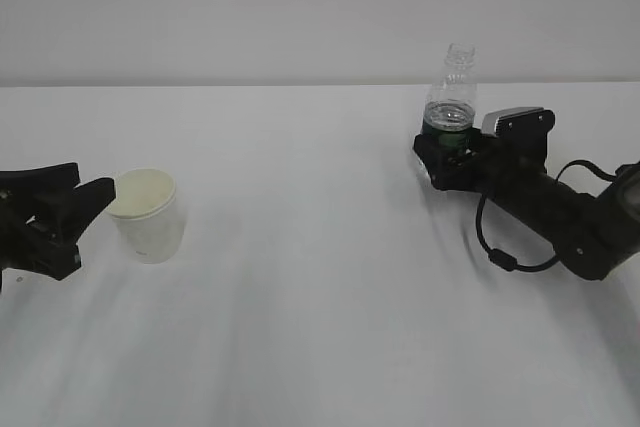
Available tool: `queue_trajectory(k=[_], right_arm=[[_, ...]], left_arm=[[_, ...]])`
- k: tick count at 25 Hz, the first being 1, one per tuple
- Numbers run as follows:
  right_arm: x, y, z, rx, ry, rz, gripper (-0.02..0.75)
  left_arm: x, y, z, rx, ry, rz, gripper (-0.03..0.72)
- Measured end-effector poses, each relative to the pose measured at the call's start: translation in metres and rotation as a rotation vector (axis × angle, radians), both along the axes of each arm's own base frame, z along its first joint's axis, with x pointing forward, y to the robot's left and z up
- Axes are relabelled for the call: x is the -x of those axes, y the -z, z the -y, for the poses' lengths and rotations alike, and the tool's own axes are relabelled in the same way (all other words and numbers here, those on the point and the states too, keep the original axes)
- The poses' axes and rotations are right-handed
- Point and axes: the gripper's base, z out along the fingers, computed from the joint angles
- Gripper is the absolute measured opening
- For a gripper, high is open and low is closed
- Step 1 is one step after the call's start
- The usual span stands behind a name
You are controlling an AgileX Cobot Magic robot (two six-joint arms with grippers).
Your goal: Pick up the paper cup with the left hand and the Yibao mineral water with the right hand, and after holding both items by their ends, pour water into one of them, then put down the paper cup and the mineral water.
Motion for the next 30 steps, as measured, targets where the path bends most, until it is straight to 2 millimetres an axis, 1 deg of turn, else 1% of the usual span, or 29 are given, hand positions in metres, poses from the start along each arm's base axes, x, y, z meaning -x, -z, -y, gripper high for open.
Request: queue_trajectory(k=[12, 15, 21, 30], right_arm=[[-0.008, -0.005, 0.0, -0.002, 0.002, 0.03, 0.649], [-0.01, -0.003, 0.0, -0.004, 0.002, 0.033, 0.647], [-0.01, 0.004, 0.0, -0.012, 0.003, 0.016, 0.645], [-0.01, 0.004, 0.0, -0.014, 0.005, 0.015, 0.629]], left_arm=[[0.0, 0.0, 0.0, 0.0, 0.0, 0.0, 0.341], [0.0, 0.0, 0.0, 0.0, 0.0, 0.0, 0.341], [0.0, 0.0, 0.0, -0.001, 0.0, 0.0, 0.341], [0.0, 0.0, 0.0, -0.004, 0.001, 0.002, 0.341]])
